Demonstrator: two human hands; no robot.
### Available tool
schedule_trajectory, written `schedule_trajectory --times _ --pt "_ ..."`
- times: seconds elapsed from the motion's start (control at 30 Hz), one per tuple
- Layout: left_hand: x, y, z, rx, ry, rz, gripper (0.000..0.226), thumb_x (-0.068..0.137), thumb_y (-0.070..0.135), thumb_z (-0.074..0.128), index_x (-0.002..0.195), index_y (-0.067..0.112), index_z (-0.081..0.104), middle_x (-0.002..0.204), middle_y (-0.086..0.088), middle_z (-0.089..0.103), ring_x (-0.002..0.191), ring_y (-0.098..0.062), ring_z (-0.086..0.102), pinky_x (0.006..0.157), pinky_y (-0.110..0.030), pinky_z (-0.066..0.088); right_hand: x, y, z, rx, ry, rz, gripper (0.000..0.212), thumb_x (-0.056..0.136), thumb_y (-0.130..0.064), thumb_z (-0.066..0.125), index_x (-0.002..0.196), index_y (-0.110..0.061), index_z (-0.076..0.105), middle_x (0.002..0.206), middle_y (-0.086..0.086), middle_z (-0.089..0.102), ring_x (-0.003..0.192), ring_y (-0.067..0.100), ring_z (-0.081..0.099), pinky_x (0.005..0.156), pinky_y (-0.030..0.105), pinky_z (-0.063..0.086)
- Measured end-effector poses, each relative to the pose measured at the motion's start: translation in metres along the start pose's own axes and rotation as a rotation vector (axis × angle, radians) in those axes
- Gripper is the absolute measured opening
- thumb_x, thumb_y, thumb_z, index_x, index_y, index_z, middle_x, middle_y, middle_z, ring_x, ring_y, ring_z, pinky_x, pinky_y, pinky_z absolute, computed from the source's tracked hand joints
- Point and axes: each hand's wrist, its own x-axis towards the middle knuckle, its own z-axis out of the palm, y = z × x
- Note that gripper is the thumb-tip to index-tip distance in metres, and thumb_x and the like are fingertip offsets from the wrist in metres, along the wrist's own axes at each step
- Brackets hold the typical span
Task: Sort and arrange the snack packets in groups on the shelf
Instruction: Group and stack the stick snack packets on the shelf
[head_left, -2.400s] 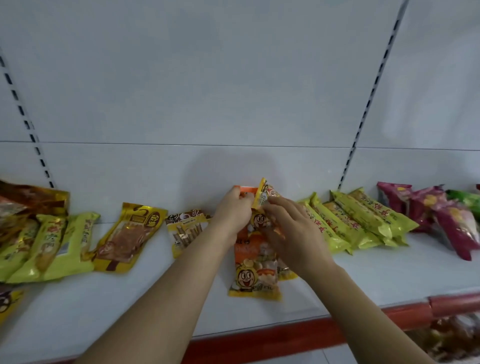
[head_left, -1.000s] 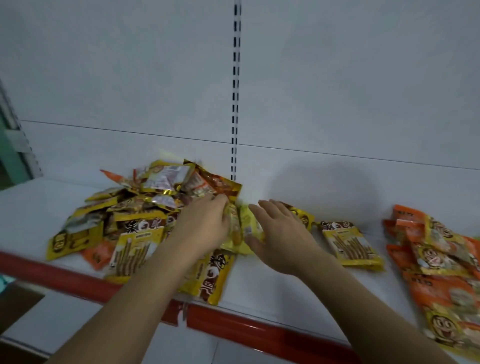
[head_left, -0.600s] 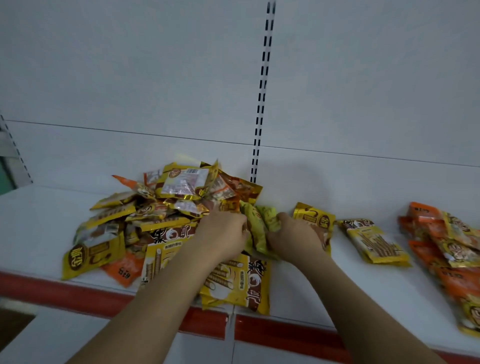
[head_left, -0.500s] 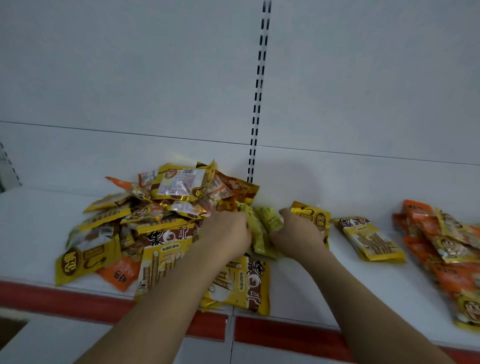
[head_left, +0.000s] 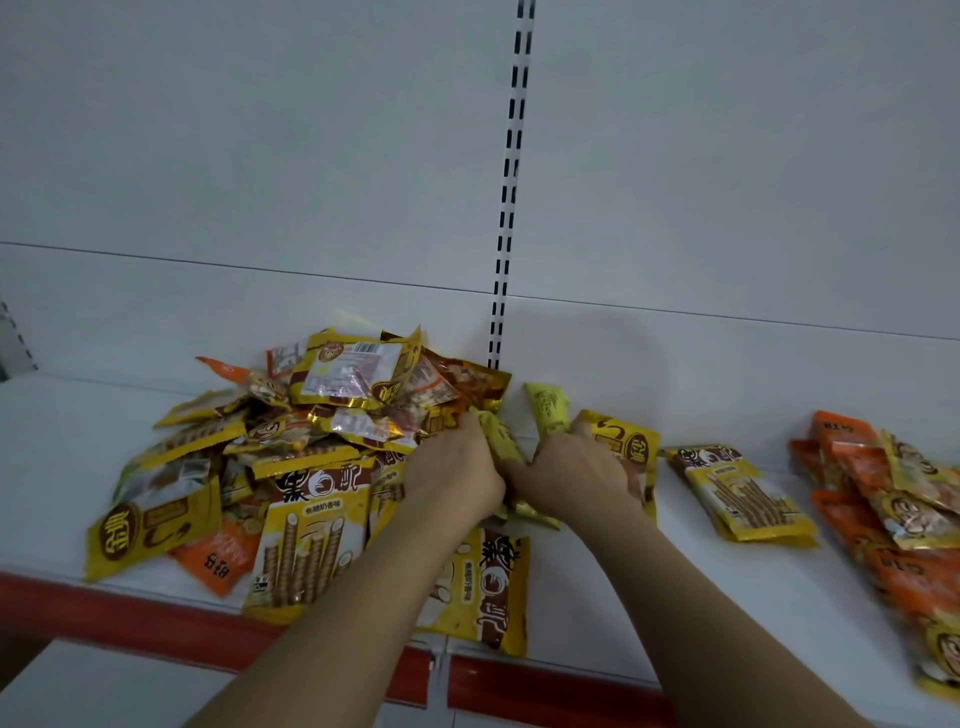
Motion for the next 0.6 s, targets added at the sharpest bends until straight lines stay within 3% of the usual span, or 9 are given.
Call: schedule_trajectory --times 0.07,0.13,0.2,0.27,0.37,0.47,0.53,0.6 --pt "-0.001 -0.003 -0.004 -0.04 0.038 -0.002 0.038 0.095 0.028 0.064 0.126 0.015 0.045 0.111 -0.007 0.065 0.101 -0.03 0.064 0.071 -0.037 0.045 0.006 0.002 0.001 0.014 -0.012 0.009 0.073 0.081 -0.074 0.047 0.112 -0.012 0.068 0.134 0.014 0.043 0.113 0.036 0.055 0.089 0.042 0.05" --pt "-0.002 -0.004 -0.01 -0.085 0.06 -0.011 0.035 0.097 0.035 0.063 0.124 0.019 0.048 0.114 -0.005 0.065 0.104 -0.029 0.064 0.074 -0.037 0.047 0.009 0.004 -0.002 0.082 -0.004 -0.008 0.063 0.079 -0.071 0.052 0.092 -0.011 0.068 0.12 0.014 0.049 0.098 0.031 0.061 0.078 0.037 0.051" --pt "-0.003 -0.005 -0.018 -0.16 0.067 -0.018 0.038 0.097 0.041 0.064 0.127 0.021 0.051 0.118 -0.002 0.065 0.107 -0.028 0.063 0.078 -0.036 0.05 0.006 0.009 -0.006 0.183 0.027 -0.042 0.053 0.079 -0.066 0.053 0.067 -0.014 0.055 0.1 0.015 0.054 0.086 0.029 0.061 0.064 0.032 0.045" --pt "-0.006 -0.004 -0.026 -0.246 0.091 -0.009 0.041 0.097 0.045 0.064 0.129 0.022 0.053 0.123 -0.001 0.064 0.112 -0.027 0.061 0.083 -0.035 0.048 -0.001 0.019 -0.015 0.287 0.094 -0.056 0.049 0.081 -0.06 0.052 0.058 -0.016 0.047 0.087 0.014 0.056 0.087 0.028 0.056 0.057 0.03 0.037" --pt "-0.01 0.0 -0.032 -0.413 0.147 0.013 0.045 0.096 0.046 0.067 0.132 0.022 0.056 0.132 0.0 0.063 0.121 -0.025 0.059 0.093 -0.036 0.049 -0.019 0.033 -0.036 0.483 0.222 -0.047 0.044 0.088 -0.048 0.055 0.057 -0.017 0.051 0.068 0.006 0.055 0.09 0.025 0.051 0.054 0.03 0.03" --pt "-0.013 0.012 -0.034 -0.612 0.186 0.072 0.057 0.095 0.038 0.071 0.145 0.021 0.05 0.139 -0.001 0.061 0.123 -0.024 0.06 0.103 -0.043 0.05 -0.038 0.038 -0.053 0.695 0.292 -0.022 0.047 0.093 -0.047 0.055 0.064 -0.01 0.056 0.063 0.004 0.053 0.074 0.024 0.053 0.054 0.032 0.033" --pt "-0.015 0.022 -0.035 -0.737 0.109 0.12 0.058 0.096 0.032 0.071 0.148 0.023 0.048 0.139 0.001 0.061 0.123 -0.021 0.061 0.104 -0.043 0.051 -0.048 0.04 -0.056 0.861 0.281 -0.041 0.042 0.095 -0.048 0.055 0.075 -0.011 0.063 0.067 0.001 0.058 0.067 0.02 0.056 0.058 0.033 0.04" --pt "-0.018 0.03 -0.032 -0.868 -0.046 0.165 0.034 0.097 0.024 0.07 0.129 0.03 0.06 0.13 0.003 0.068 0.112 -0.016 0.067 0.099 -0.038 0.054 -0.059 0.046 -0.057 0.991 0.272 -0.061 0.033 0.096 -0.049 0.056 0.083 -0.02 0.066 0.076 -0.001 0.065 0.073 0.017 0.062 0.066 0.036 0.049"
